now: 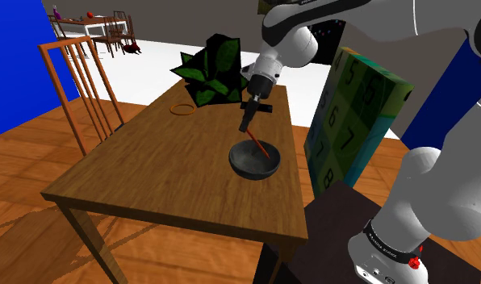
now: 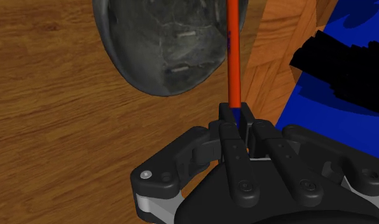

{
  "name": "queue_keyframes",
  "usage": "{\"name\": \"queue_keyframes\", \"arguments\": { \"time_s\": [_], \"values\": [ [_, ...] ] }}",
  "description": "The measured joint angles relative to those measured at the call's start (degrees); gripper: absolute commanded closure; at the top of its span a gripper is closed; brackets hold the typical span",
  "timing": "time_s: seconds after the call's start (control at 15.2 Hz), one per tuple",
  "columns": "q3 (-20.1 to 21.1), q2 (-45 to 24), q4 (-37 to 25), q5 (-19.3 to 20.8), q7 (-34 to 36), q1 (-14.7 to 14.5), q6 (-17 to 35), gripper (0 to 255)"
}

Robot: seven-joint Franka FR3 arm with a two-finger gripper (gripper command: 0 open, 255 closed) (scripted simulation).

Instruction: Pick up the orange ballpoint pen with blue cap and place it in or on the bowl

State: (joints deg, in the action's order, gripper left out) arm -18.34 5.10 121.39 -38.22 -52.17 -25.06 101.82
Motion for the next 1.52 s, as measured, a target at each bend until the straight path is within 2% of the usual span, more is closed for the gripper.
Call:
{"name": "queue_keyframes", "arguments": {
  "time_s": [0.46, 0.53, 0.92, 1.25, 1.52],
  "values": [
    [-0.1, -0.3, 0.6, -0.2, -0.6, 0.0, 0.6, 255],
    [0.0, -0.3, 0.6, -0.2, -0.6, 0.0, 0.6, 0],
    [-0.1, -0.3, 0.6, -0.2, -0.7, 0.0, 0.6, 0],
    [-1.9, -0.7, -4.6, 1.4, -0.1, 1.6, -5.1, 0],
    [-2.2, -0.4, -5.2, 1.7, 0.0, 1.8, -6.0, 0]
  ]
}}
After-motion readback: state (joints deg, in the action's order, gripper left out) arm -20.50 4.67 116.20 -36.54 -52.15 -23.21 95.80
